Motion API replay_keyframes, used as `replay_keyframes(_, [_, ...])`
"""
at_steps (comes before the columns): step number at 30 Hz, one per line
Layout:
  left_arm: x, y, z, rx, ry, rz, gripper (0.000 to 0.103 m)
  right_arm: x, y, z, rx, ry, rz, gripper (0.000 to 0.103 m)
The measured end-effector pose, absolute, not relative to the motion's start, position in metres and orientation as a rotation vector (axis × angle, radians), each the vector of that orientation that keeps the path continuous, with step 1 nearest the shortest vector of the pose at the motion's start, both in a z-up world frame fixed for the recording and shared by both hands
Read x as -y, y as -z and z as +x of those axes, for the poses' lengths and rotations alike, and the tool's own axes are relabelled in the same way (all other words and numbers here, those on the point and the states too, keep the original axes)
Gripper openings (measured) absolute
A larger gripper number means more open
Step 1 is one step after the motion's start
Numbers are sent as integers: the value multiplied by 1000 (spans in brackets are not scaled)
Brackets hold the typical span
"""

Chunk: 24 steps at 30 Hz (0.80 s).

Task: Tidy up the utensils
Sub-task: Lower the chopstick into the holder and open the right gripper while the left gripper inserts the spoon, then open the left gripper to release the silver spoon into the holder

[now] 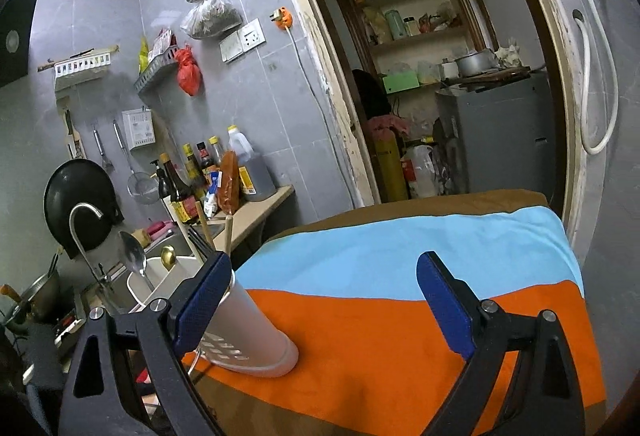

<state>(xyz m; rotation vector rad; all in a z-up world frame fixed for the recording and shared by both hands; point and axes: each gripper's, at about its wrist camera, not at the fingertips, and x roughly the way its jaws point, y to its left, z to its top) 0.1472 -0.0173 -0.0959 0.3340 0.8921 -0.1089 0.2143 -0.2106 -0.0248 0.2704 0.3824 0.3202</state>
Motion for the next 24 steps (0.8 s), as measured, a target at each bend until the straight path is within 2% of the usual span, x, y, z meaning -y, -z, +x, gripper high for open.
replay_keyframes(2, [20, 100, 150, -913, 116, 365, 41, 211, 26, 213, -386, -321, 272, 91])
replay_keyframes(8, [16, 105, 166, -979, 178, 391, 41, 210, 28, 210, -399, -323, 277, 91])
replay_keyframes(9, [14, 104, 167, -987, 184, 386, 38, 210, 29, 209, -401, -323, 278, 91])
replay_keyframes(11, [11, 102, 171, -991, 184, 384, 22, 210, 29, 208, -404, -321, 281, 91])
replay_keyframes(14, [10, 100, 169, -987, 194, 404, 20, 211, 30, 208, -403, -320, 280, 91])
replay_keyframes(18, [7, 88, 169, -946, 185, 384, 12, 212, 30, 208, -405, -318, 283, 91])
replay_keyframes(24, [-5, 43, 144, -776, 128, 211, 12, 212, 32, 207, -405, -313, 297, 91])
